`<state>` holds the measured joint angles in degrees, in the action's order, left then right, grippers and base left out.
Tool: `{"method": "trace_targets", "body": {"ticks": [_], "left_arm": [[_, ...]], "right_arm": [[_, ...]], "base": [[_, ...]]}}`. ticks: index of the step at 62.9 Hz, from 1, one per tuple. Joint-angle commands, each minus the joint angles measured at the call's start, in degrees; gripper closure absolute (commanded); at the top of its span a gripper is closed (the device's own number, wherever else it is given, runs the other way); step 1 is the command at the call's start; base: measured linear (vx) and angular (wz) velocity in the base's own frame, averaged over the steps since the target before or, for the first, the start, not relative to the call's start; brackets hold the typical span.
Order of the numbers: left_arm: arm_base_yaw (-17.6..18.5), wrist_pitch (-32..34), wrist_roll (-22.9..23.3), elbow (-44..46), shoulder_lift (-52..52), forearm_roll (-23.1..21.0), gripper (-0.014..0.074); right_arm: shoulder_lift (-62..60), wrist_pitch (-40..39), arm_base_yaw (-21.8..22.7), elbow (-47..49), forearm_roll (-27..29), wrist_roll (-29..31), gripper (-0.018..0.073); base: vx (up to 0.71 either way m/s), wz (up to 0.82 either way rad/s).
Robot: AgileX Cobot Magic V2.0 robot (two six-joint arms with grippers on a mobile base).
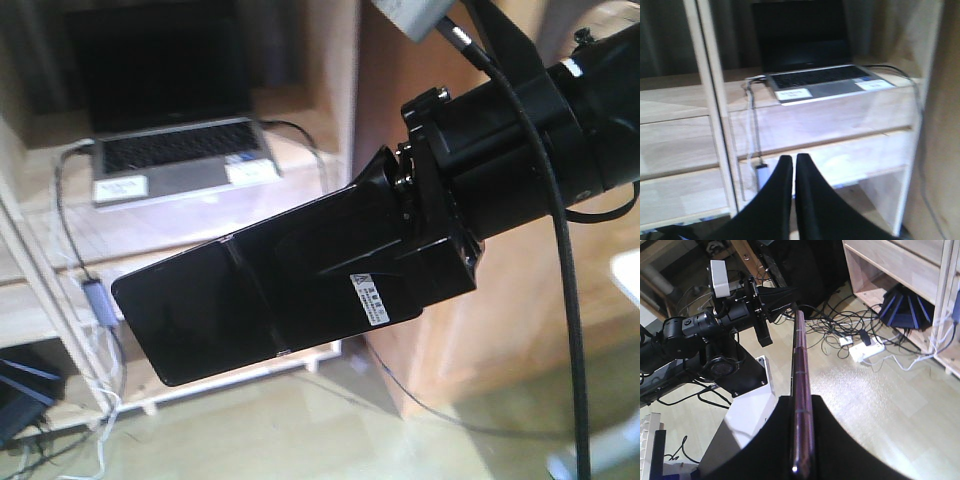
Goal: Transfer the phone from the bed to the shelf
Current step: 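Hold the phone while the base drives to the wooden shelf desk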
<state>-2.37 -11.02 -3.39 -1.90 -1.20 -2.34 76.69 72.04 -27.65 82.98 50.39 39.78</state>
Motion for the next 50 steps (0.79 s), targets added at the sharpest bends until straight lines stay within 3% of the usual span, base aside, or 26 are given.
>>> {"method": "trace_targets", "body": {"ticks": [1,50], "left_arm": [[0.0,4.3,0.0,-0.4,-0.3,-0.5,0.0595],[0.0,4.3,0.0,-0.4,-0.3,-0.5,0.0595]], "right_arm": [[-1.7,1.6,0.1,1.5,4.2,-0.1,0.0561],[-1.7,1.6,0.1,1.5,4.1,-0.1,0.0561]], "base": [[0.37,0.37],[0.31,0.34]]}}
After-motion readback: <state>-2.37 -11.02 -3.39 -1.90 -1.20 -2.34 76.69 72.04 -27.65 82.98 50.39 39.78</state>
